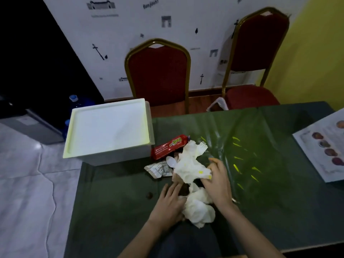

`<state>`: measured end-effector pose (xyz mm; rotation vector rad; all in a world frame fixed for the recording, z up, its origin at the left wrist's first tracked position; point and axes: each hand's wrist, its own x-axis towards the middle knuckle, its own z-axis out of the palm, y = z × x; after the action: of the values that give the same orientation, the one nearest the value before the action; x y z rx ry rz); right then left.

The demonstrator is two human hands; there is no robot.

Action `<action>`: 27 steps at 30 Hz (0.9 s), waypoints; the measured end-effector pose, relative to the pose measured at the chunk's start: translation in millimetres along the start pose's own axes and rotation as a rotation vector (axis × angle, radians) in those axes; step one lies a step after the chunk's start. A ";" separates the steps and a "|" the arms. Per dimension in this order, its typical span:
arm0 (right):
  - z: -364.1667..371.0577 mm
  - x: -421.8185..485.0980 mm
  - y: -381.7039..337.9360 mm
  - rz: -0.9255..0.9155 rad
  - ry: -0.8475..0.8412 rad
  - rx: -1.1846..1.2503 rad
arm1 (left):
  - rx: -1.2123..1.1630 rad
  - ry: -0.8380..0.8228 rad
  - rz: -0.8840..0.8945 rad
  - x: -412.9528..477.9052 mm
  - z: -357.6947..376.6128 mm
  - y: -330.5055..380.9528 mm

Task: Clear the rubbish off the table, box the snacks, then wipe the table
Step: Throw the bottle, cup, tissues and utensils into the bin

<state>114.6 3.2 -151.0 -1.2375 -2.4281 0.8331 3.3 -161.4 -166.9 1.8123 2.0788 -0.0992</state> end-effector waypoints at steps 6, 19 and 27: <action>-37.6 19.5 37.9 0.306 0.129 0.408 | -0.147 0.331 0.047 -3.0 -11.3 -17.6; -31.3 -18.9 78.6 0.026 -0.410 -0.400 | 0.004 0.052 -0.193 91.2 -38.2 0.1; -36.2 7.2 80.1 0.025 -0.365 -0.325 | -0.375 0.364 -0.232 51.1 -42.0 -28.0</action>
<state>179.5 59.3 -171.4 -1.3234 -2.9407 0.7458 -38.6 -105.5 -150.1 1.4399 2.3482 0.5616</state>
